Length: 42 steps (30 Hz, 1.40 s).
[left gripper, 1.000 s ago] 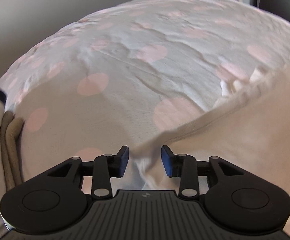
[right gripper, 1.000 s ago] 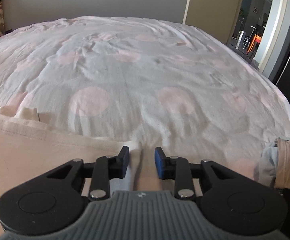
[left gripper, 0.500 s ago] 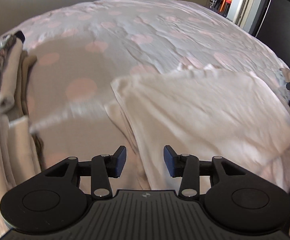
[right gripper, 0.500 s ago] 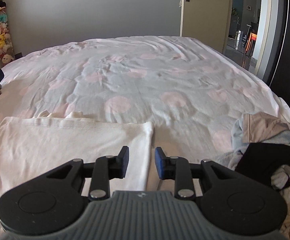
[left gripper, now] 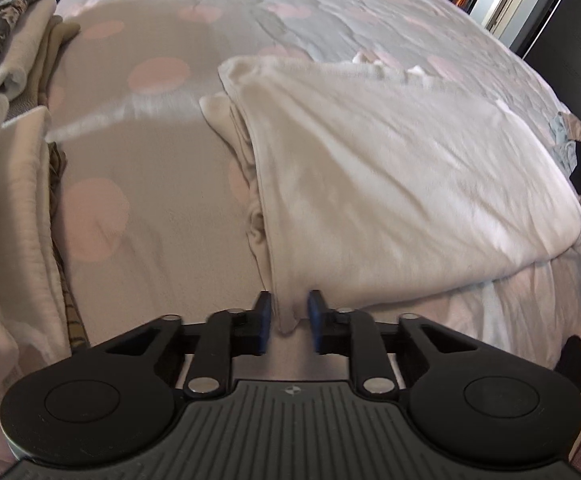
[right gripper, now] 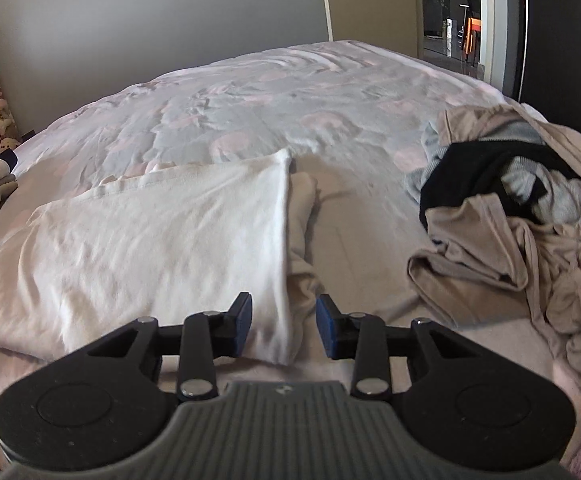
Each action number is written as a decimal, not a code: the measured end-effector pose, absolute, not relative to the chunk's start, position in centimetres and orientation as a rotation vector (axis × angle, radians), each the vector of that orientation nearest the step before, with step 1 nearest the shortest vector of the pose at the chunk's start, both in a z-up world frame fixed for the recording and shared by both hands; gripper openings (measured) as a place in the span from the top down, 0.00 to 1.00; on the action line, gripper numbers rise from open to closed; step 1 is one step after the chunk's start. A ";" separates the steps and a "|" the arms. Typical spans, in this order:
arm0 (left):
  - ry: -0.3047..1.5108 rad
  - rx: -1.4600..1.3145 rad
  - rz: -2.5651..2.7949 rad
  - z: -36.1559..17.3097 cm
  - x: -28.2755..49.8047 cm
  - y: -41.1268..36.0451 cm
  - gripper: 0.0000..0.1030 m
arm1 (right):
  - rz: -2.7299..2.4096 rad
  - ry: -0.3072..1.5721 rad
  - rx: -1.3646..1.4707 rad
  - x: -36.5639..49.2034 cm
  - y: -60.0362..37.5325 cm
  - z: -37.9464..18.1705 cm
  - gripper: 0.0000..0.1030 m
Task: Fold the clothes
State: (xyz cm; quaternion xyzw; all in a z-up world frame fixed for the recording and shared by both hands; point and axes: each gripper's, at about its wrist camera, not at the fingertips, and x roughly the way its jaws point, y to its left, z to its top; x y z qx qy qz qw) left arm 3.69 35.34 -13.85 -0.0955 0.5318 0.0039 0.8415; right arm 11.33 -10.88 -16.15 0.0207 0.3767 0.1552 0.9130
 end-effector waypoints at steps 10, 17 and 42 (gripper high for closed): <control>1.225 -0.123 0.043 -16.5 4.2 34.2 0.95 | 0.274 0.802 0.256 11.4 -14.0 -18.3 0.53; 1.210 -0.112 0.048 -16.7 3.8 33.9 0.94 | 0.316 0.797 0.318 11.9 -13.8 -19.2 0.54; 1.208 -0.164 0.051 -17.0 3.9 34.9 0.94 | 0.300 0.864 0.054 10.9 -11.7 -20.3 0.90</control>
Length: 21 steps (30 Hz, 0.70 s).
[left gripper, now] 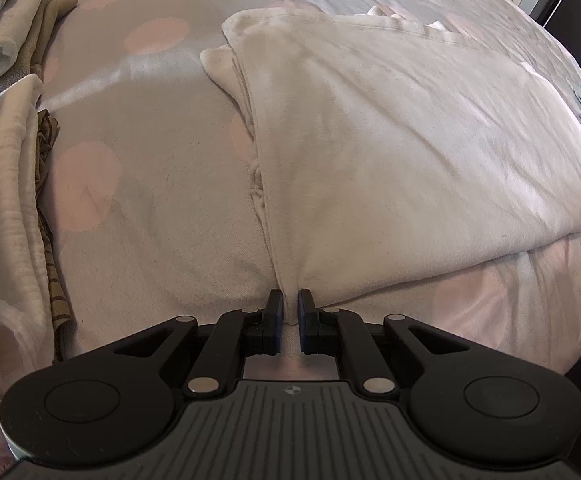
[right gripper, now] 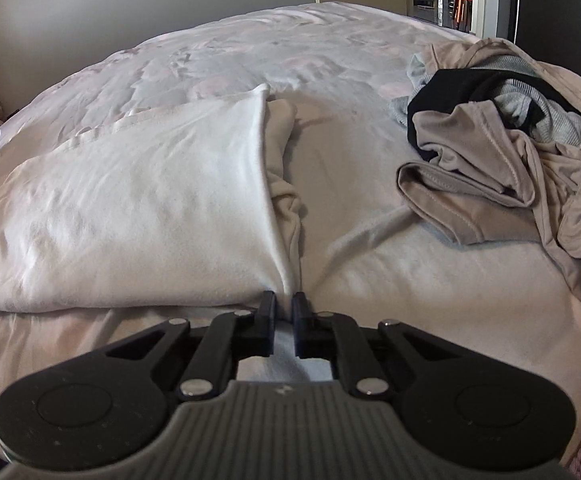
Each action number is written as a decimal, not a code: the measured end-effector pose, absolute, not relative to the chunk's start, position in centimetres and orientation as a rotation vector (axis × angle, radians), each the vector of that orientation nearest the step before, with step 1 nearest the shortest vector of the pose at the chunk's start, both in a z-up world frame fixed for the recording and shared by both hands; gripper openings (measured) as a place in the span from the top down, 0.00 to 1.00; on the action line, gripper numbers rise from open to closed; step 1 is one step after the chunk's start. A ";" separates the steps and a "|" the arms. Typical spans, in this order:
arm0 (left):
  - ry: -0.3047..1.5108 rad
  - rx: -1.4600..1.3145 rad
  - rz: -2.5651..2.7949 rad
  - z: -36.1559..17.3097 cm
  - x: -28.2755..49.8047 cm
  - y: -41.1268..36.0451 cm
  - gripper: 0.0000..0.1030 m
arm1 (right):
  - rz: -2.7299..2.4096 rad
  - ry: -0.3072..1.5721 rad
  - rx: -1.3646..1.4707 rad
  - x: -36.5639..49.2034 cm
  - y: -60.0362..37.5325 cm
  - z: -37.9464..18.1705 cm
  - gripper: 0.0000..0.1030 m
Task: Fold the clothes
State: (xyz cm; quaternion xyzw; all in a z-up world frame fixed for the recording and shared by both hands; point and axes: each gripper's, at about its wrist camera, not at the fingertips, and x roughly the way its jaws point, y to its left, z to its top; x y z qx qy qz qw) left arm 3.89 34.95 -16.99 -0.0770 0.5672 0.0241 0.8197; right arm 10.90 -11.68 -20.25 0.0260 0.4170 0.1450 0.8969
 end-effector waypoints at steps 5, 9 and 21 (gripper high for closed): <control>1.202 -0.179 0.069 -16.8 3.9 34.8 0.92 | 0.293 0.871 0.075 10.5 -12.0 -19.7 0.89; 1.175 -0.188 0.096 -15.9 3.5 34.7 0.81 | 0.251 0.854 0.134 10.0 -13.1 -18.6 0.85; 0.950 -0.323 0.182 -12.3 3.8 36.4 0.56 | 0.316 0.818 0.284 12.6 -12.8 -17.1 0.57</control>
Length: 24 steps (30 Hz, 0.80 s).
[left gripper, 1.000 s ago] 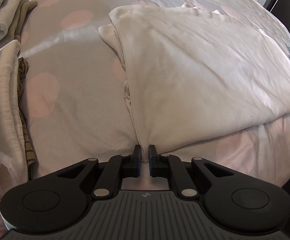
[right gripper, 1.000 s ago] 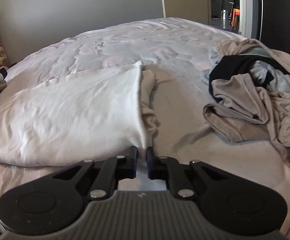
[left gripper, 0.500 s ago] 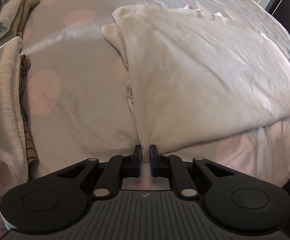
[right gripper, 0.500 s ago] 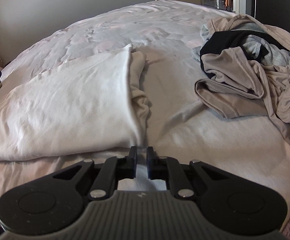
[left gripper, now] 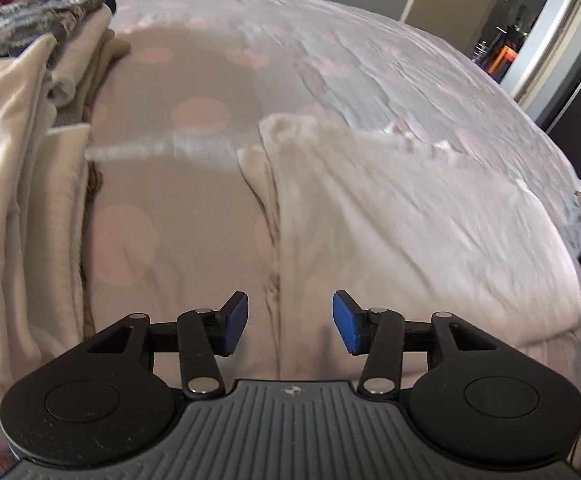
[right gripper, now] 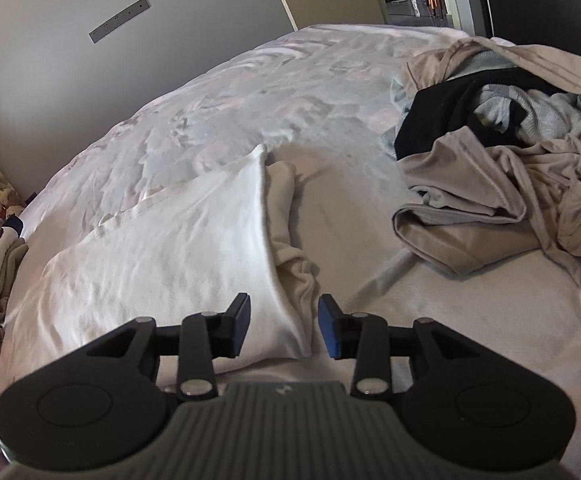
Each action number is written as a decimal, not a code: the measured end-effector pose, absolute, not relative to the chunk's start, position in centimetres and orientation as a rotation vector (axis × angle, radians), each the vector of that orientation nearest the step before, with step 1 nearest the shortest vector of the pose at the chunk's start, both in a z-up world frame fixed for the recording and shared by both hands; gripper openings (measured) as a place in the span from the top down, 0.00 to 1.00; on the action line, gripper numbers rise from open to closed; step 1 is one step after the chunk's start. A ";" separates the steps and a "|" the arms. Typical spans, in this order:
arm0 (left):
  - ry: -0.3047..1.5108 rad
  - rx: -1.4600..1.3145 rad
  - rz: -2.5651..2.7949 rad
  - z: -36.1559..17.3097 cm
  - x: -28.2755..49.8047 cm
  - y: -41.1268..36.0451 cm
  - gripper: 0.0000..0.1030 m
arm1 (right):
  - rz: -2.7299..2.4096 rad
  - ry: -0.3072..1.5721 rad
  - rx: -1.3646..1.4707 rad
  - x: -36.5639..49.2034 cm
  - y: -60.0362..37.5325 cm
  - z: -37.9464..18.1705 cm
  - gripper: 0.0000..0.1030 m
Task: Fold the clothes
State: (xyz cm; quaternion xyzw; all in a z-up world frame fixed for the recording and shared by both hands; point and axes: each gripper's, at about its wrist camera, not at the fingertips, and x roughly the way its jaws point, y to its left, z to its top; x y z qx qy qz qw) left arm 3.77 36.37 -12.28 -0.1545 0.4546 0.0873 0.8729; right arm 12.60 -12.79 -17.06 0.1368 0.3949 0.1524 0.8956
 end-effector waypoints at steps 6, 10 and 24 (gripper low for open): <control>0.945 -0.370 0.209 -12.8 6.3 38.2 0.56 | 0.335 0.881 0.240 15.8 -10.4 -16.6 0.51; 0.933 -0.366 0.222 -13.0 8.5 39.6 0.56 | 0.320 0.906 0.217 18.6 -8.6 -15.9 0.51; 0.902 -0.294 0.187 -15.8 11.2 42.4 0.56 | 0.193 0.966 0.225 25.9 -6.4 -15.7 0.40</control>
